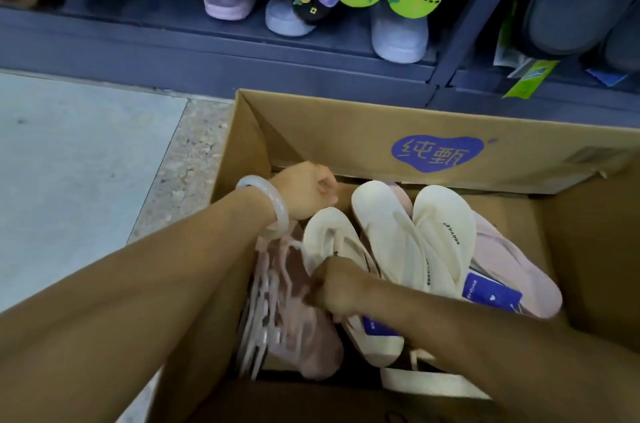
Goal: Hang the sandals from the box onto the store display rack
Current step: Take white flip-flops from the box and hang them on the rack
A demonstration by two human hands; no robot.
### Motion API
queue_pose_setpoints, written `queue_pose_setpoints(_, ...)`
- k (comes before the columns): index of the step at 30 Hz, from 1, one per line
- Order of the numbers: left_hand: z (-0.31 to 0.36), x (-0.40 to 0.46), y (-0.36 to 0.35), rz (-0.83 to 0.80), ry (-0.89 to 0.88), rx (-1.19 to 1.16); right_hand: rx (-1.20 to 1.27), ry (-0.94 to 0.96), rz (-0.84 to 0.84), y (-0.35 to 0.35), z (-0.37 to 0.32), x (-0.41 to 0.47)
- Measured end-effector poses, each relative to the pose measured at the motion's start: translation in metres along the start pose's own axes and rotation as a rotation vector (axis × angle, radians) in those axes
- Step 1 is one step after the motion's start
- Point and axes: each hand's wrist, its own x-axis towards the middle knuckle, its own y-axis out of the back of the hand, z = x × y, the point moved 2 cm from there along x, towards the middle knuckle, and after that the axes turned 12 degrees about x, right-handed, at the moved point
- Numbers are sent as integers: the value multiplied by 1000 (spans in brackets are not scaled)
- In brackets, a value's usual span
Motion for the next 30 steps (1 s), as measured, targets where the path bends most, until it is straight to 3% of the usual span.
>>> queue_pose_setpoints(2,-2,6,7,59,-8,-5,144,-7,21,38,2,-6)
queue_pose_setpoints(6,-6,8,18,179,53,-105,223,81,226,123,13,-45)
queue_pose_setpoints(9,-3,3,-3,33,106,-139,232,122,383,158,35,-70)
queue_pose_setpoints(13,17,9,-43,-135,79,65,546,118,463,158,63,-67)
queue_pose_setpoints(19,32,14,-80,-97,136,306,829,95,460,145,80,-48)
queue_pose_setpoints(21,27,21,-77,-79,157,207,840,92,412,139,83,-46)
queue_pose_setpoints(25,20,27,-58,-85,169,-252,900,70,276,123,86,-45)
queue_pose_setpoints(28,16,26,-48,78,273,-595,878,48,186,104,90,-42)
queue_pose_setpoints(30,17,25,-46,108,292,-566,868,44,185,94,91,-39)
